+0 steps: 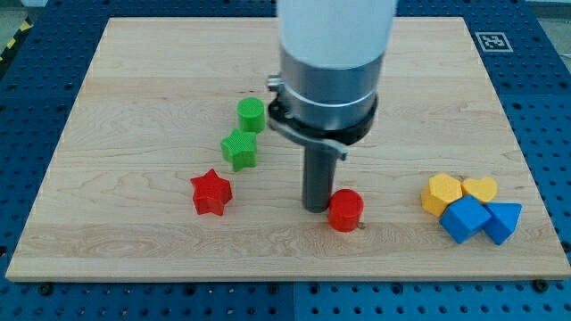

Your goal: Arrange the red star and green blocks in a vertical line

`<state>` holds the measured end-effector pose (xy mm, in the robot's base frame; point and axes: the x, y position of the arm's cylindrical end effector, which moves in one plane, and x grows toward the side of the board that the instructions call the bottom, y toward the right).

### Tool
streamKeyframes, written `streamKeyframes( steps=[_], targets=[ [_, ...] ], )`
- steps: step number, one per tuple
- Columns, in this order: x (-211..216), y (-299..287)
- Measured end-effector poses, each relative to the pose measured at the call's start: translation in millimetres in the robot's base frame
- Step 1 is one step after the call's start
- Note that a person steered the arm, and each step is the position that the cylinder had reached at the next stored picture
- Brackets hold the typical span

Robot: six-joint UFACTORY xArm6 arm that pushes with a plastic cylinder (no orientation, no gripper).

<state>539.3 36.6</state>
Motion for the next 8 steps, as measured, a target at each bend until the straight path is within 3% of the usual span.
streamKeyframes(
  steps=[2,3,6,7,8],
  targets=[
    [-66.2,-2.1],
    [-67.5,-6.8],
    [-67.5,-92.5],
    [-67.5,-67.7],
    [-72.4,-1.7]
  ],
)
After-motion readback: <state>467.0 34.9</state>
